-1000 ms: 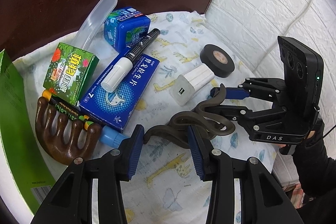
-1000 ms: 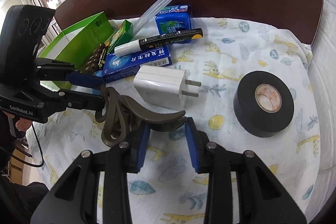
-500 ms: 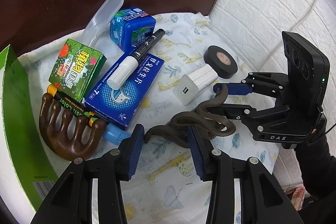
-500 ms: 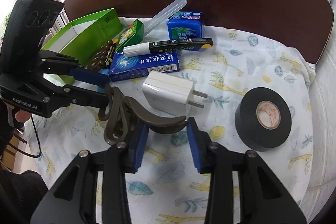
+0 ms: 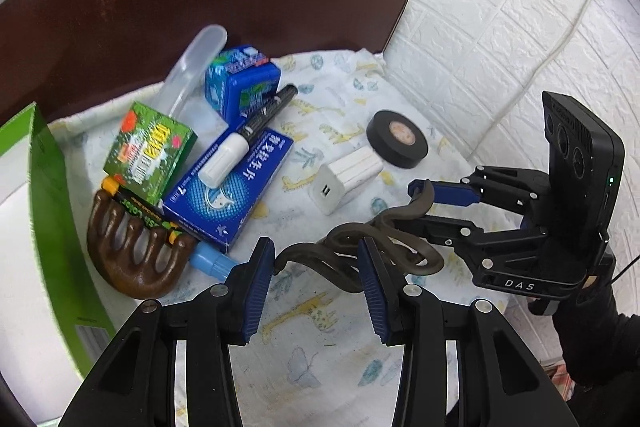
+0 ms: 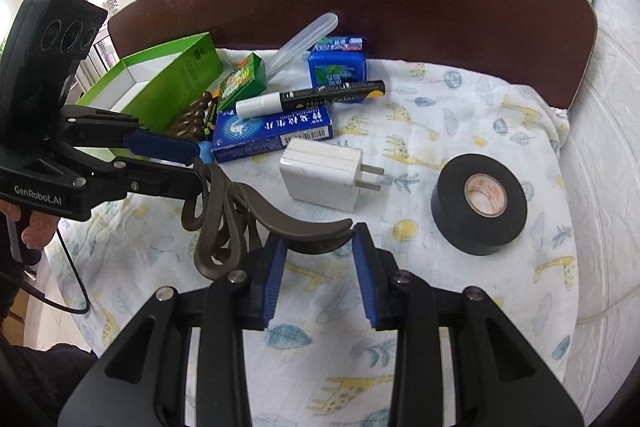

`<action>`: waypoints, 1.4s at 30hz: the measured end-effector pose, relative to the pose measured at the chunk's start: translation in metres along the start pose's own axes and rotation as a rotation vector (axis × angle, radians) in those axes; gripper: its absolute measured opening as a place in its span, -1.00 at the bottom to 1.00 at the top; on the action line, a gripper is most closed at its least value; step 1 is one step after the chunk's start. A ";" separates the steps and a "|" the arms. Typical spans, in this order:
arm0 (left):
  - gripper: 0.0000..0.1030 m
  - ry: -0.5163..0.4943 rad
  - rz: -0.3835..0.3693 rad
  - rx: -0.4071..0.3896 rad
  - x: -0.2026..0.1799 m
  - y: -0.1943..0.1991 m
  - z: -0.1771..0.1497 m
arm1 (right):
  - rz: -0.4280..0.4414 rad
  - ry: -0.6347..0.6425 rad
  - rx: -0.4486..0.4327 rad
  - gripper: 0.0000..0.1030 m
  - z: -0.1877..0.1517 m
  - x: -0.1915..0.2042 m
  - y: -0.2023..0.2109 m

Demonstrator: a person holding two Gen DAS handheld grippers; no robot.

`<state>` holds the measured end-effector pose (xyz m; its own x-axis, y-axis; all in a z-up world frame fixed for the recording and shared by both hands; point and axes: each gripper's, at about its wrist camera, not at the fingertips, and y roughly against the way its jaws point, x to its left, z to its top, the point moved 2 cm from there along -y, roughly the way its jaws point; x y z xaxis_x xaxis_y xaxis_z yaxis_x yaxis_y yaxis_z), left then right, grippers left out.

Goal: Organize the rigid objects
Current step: 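Carry the claw clips with the right tool into the green box and release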

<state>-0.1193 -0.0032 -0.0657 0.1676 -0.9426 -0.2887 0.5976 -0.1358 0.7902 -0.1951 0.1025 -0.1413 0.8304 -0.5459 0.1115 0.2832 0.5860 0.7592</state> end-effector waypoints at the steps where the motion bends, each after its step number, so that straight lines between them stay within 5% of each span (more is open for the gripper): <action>1: -0.18 -0.001 0.004 -0.014 -0.001 0.006 0.001 | -0.003 -0.001 -0.012 -0.35 0.002 0.002 0.004; 10: -0.18 0.015 0.103 -0.137 0.022 0.079 -0.003 | 0.027 0.032 -0.098 -0.35 0.039 0.047 0.020; 24: -0.16 0.161 0.363 -0.262 0.135 0.214 -0.063 | 0.235 0.167 -0.125 -0.32 0.123 0.211 -0.031; 33: -0.16 0.303 0.391 -0.268 0.210 0.239 -0.109 | 0.283 0.231 -0.035 -0.32 0.145 0.292 -0.085; 42: -0.15 0.348 0.372 -0.219 0.243 0.216 -0.130 | 0.248 0.254 0.087 -0.32 0.140 0.313 -0.126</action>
<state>0.1524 -0.2216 -0.0355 0.6252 -0.7537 -0.2026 0.5919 0.2886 0.7526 -0.0384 -0.2263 -0.1124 0.9644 -0.2216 0.1446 0.0258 0.6226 0.7821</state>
